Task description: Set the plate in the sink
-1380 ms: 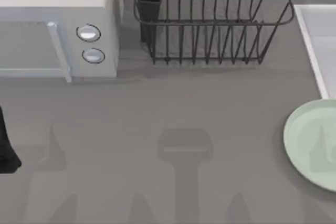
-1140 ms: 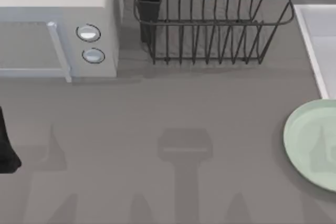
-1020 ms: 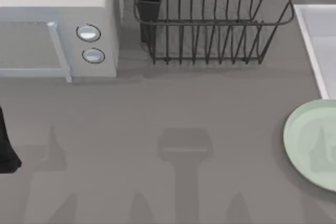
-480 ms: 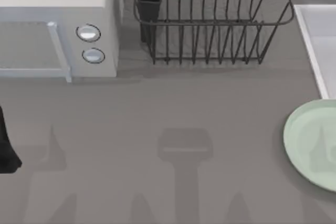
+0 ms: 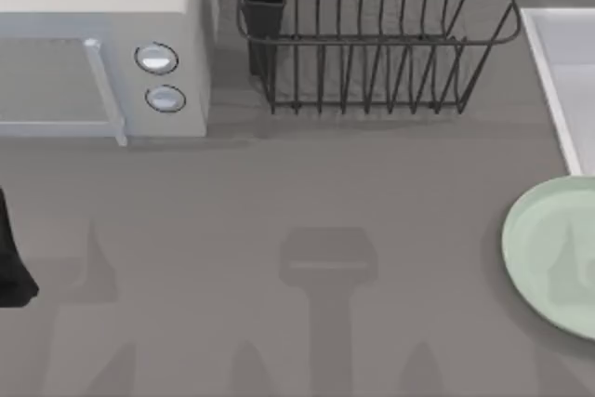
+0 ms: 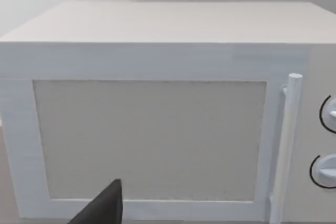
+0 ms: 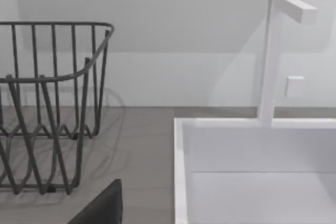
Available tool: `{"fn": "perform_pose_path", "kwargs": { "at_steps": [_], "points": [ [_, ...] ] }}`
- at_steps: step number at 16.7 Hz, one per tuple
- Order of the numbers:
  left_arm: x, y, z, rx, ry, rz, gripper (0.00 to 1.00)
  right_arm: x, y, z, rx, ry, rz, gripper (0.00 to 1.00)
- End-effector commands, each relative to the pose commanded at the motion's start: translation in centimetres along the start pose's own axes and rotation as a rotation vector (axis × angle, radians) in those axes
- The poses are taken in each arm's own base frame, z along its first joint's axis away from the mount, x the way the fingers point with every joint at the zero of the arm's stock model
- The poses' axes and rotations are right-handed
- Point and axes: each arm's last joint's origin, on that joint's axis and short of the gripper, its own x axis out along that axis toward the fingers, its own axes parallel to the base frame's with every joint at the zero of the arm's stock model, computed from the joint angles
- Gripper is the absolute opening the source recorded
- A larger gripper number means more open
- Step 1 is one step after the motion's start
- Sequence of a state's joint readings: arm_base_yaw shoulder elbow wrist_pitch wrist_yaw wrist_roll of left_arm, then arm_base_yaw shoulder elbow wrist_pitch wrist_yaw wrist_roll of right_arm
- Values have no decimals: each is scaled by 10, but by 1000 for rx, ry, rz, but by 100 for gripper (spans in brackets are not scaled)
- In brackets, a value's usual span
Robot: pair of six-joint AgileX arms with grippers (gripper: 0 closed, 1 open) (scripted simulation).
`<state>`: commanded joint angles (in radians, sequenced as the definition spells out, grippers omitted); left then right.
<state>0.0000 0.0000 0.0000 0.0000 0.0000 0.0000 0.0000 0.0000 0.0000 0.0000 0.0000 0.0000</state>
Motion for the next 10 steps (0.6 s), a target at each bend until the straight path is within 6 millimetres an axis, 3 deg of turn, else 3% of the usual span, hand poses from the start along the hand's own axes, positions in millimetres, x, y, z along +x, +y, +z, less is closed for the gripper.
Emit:
{"fn": "perform_pose_path", "kwargs": {
  "at_steps": [5,10],
  "points": [
    [0,0,0,0,0,0,100,2,3,15,24,90,23,100],
    [0,0,0,0,0,0,100,23,13,54,79,397,75,100]
  ]
}}
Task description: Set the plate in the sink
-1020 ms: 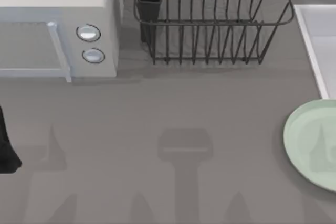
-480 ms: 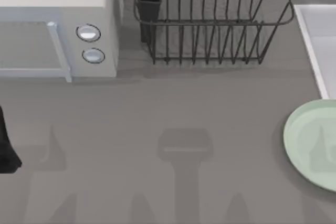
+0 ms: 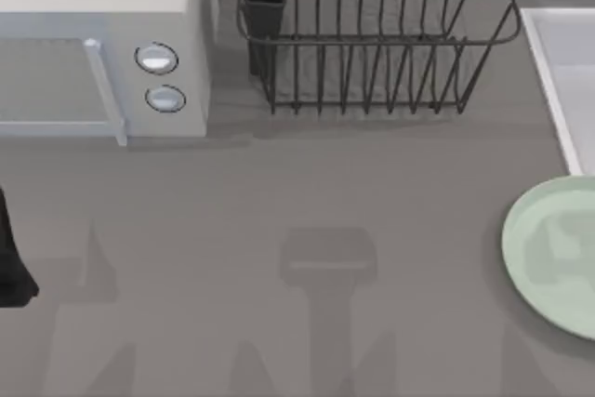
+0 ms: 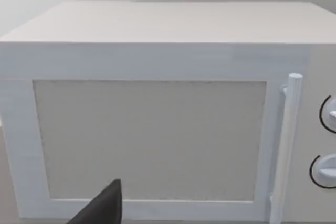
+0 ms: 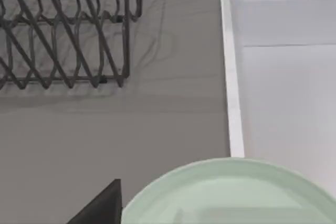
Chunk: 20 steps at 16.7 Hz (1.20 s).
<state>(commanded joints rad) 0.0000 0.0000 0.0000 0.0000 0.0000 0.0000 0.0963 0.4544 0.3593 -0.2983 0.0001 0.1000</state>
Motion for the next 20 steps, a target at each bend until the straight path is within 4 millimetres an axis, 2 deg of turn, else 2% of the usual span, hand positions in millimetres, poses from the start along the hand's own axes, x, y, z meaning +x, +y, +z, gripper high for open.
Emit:
{"fn": "perform_pose_path", "kwargs": {
  "at_steps": [4,8,11,14,17,20],
  "points": [
    [0,0,0,0,0,0,100,31,18,40,36,337,17,100],
    [0,0,0,0,0,0,100,84,43,62,45,684,-7,100],
    [0,0,0,0,0,0,100,127,63,62,35,909,-47,100],
    [0,0,0,0,0,0,100,160,80,54,20,1074,-90,100],
    [0,0,0,0,0,0,100,178,89,48,8,1159,-116,100],
    [0,0,0,0,0,0,100,181,91,47,6,1171,-121,100]
  ]
}}
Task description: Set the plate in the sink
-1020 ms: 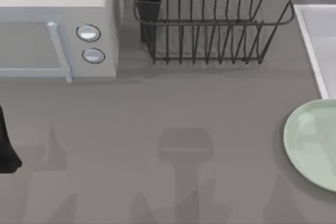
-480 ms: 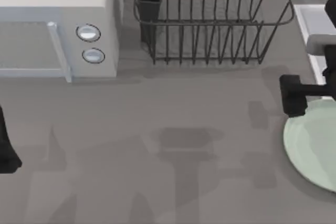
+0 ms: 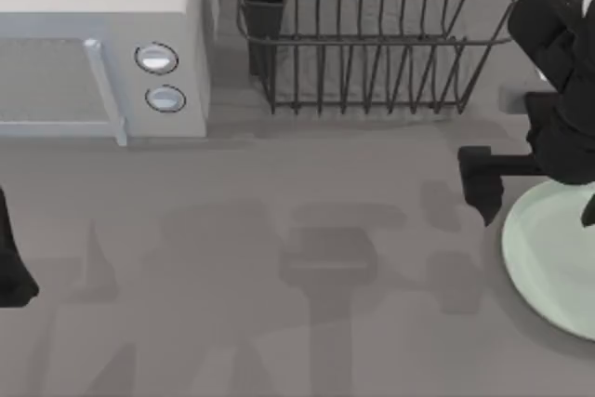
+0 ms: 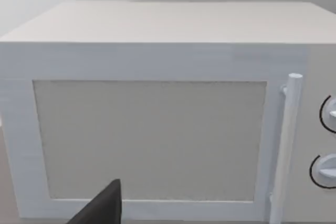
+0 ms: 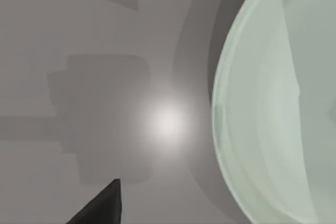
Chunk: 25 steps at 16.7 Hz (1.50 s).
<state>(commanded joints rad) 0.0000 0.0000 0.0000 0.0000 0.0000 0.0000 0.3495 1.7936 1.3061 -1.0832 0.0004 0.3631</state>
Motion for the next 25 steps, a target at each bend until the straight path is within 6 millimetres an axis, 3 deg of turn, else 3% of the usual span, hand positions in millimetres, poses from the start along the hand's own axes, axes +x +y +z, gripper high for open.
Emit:
{"fn": "perform_pose_path", "kwargs": {
  "at_steps": [5,14,19,25],
  "points": [
    [0,0,0,0,0,0,100,5,-2,1,4,2,0,100],
    [0,0,0,0,0,0,100,96,0,1,0,-5,2,100],
    [0,0,0,0,0,0,100,102,0,0,0,0,0,100],
    [0,0,0,0,0,0,100,102,0,0,0,0,0,55]
  ]
}}
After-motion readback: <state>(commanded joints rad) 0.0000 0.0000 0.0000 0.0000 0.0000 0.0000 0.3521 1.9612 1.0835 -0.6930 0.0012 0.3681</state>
